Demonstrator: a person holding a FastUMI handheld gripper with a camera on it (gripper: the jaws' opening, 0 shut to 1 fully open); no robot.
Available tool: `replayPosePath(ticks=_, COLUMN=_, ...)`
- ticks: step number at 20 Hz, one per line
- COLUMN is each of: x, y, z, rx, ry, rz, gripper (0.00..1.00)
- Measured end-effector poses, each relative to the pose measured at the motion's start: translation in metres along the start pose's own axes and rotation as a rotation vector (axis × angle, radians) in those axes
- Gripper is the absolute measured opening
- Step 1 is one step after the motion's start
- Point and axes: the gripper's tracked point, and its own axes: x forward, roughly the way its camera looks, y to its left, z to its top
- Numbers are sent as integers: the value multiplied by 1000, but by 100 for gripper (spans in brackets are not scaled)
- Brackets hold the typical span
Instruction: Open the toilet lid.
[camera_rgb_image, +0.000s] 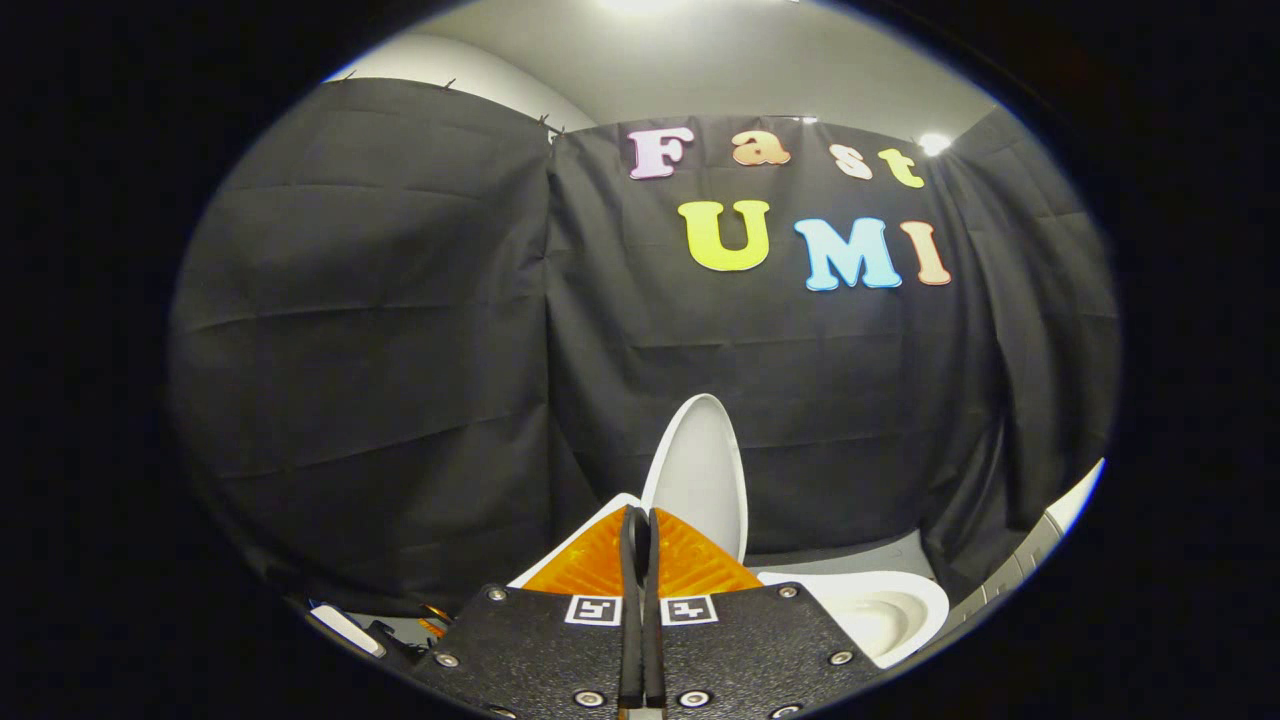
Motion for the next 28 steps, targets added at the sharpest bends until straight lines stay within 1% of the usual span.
replayPosePath(ticks=2, x=7, y=15, z=-4, rx=7, ry=13, rz=29, gripper=0)
replayPosePath(ticks=8, x=22, y=43, z=-10, rx=-27, ry=39, rz=64, gripper=0)
replayPosePath(ticks=10, x=21, y=46, z=-13, rx=-26, ry=38, rz=67, gripper=0)
replayPosePath(ticks=13, x=24, y=50, z=-17, rx=10, ry=39, rz=79, gripper=0)
replayPosePath(ticks=17, x=21, y=48, z=-15, rx=-15, ry=42, rz=77, gripper=0)
replayPosePath(ticks=19, x=18, y=45, z=-15, rx=10, ry=39, rz=92, gripper=4)
replayPosePath(ticks=22, x=9, y=54, z=-11, rx=53, ry=38, rz=185, gripper=42)
replayPosePath(ticks=23, x=-2, y=52, z=-4, rx=53, ry=15, rz=193, gripper=55)
replayPosePath(ticks=26, x=-37, y=32, z=22, rx=49, ry=-80, rz=175, gripper=94)
replayPosePath(ticks=28, x=-58, y=13, z=36, rx=66, ry=-144, rz=159, gripper=95)
